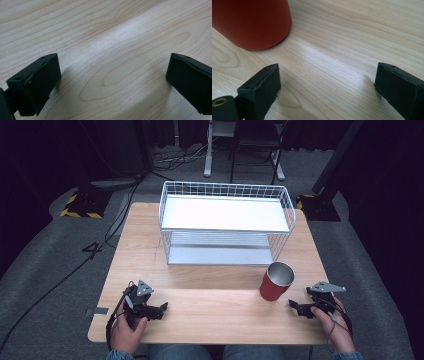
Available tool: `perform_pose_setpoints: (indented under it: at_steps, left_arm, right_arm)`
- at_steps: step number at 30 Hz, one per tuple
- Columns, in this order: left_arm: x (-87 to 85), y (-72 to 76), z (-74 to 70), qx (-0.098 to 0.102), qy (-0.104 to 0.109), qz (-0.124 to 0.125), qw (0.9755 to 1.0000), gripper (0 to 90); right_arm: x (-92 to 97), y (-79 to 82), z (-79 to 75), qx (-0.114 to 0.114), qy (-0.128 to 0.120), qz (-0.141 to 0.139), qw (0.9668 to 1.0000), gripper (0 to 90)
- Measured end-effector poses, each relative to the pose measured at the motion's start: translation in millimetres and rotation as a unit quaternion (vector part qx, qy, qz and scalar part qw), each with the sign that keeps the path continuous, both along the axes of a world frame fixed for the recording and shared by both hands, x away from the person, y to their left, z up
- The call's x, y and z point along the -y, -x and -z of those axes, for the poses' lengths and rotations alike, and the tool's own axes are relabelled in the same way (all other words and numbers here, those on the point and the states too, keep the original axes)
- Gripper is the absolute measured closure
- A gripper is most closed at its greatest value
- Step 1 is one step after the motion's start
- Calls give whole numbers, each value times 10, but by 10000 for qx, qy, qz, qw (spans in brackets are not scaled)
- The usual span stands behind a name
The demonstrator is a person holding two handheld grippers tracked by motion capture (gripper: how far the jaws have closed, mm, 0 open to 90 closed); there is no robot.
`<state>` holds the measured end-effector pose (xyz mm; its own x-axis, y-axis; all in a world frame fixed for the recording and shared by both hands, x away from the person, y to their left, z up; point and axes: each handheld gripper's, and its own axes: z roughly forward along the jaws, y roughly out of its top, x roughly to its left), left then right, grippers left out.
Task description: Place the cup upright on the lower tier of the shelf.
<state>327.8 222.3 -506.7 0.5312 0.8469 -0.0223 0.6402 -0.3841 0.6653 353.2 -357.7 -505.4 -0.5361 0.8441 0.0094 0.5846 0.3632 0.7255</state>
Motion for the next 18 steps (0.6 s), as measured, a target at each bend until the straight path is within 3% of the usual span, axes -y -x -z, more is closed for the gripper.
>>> perform_pose_setpoints:
  at_steps: [18]
  left_arm:
    - [15,-53,2,1,29,-109,9999,1]
  right_arm:
    - [44,72,-1,16,28,197,9998,87]
